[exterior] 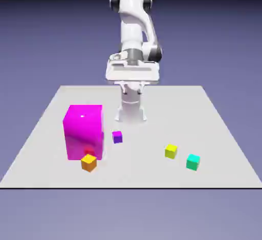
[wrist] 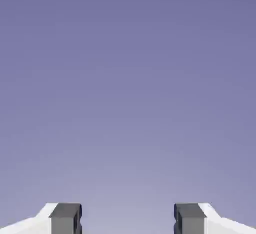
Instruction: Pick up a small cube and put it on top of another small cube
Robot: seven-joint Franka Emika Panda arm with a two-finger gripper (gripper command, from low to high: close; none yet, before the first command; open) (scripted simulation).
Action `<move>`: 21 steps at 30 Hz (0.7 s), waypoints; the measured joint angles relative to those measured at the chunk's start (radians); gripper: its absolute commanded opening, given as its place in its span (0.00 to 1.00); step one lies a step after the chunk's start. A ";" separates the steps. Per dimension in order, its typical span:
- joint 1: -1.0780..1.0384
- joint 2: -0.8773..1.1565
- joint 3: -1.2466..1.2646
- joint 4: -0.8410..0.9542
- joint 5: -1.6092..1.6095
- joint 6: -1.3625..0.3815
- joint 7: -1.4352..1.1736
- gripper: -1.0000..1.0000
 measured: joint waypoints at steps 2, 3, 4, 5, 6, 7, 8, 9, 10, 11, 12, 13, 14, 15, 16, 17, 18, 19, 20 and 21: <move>0.061 0.072 -0.013 0.036 0.007 -0.031 -0.039 0.50; 0.092 0.109 -0.019 0.054 0.010 -0.046 -0.059 0.50; 0.123 0.145 -0.025 0.072 0.014 -0.062 -0.079 0.50; 0.154 0.181 -0.031 0.090 0.017 -0.077 -0.098 0.50; 0.184 0.217 -0.038 0.108 0.020 -0.092 -0.118 0.50; 0.215 0.254 -0.044 0.126 0.024 -0.108 -0.138 0.50; 0.246 0.290 -0.050 0.144 0.027 -0.123 -0.158 0.50; 0.276 0.326 -0.057 0.161 0.031 -0.138 -0.177 0.50; 0.307 0.362 -0.063 0.179 0.034 -0.154 -0.197 0.50; 0.337 0.399 -0.069 0.197 0.038 -0.169 -0.217 0.50; 0.372 0.435 -0.075 0.215 0.041 -0.185 -0.236 0.50; 0.413 0.471 -0.082 0.233 0.044 -0.200 -0.256 0.50; 0.438 0.507 -0.088 0.251 0.048 -0.215 -0.276 0.50; 0.463 0.544 -0.094 0.269 0.051 -0.231 -0.295 0.50; 0.499 0.580 -0.100 0.287 0.055 -0.246 -0.315 0.50; 0.527 0.616 -0.107 0.305 0.058 -0.261 -0.335 0.50; 0.555 0.652 -0.113 0.323 0.061 -0.277 -0.355 0.50; 0.583 0.689 -0.119 0.341 0.065 -0.292 -0.374 0.50; 0.614 0.725 -0.126 0.359 0.068 -0.308 -0.394 0.50; 0.645 0.761 -0.132 0.377 0.072 -0.323 -0.414 0.50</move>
